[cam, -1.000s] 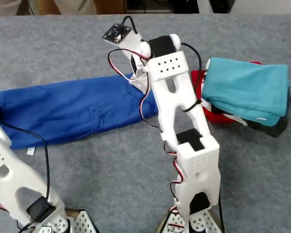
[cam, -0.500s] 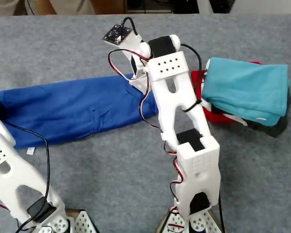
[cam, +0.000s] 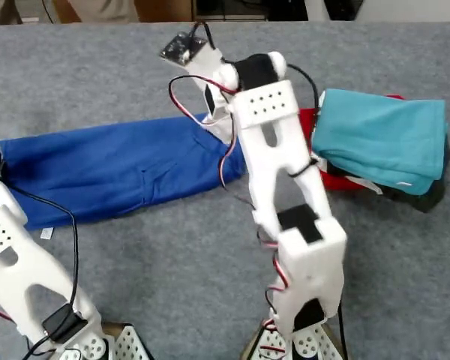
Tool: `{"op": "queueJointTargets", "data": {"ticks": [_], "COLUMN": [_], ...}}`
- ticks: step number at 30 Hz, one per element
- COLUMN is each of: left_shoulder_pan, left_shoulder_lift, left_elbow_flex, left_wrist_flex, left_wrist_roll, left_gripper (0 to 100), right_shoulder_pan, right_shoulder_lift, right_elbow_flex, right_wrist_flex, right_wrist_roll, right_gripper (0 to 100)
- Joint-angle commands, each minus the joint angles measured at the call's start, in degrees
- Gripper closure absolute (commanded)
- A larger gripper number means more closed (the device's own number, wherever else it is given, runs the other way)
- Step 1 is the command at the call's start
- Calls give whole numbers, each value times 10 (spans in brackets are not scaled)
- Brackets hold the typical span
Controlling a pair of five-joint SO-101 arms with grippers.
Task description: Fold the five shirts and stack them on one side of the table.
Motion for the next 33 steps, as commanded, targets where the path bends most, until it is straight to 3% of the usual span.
{"op": "queueJointTargets", "data": {"ticks": [1,7,17,22,26,33], "left_shoulder_pan": [-17,21,123,180,172,93], "left_shoulder_lift": [9,-22,-240,-313,-313,-269], "left_elbow_flex": [-69,-127,163,209,213,231], "left_wrist_flex": [57,81,80,76,39,1], "left_wrist_roll": [-8,20,30,83,120,105], "left_gripper": [981,981,981,981,981,981], "right_shoulder_pan": [-11,26,80,112,124,122], "right_shoulder_lift": [-116,-201,-274,-286,-294,-302], "right_elbow_flex": [-16,19,118,138,151,160], "right_wrist_flex": [8,11,9,9,9,8], "right_wrist_roll": [-1,-1,-1,1,4,4], "right_gripper": [997,997,997,997,997,997]}}
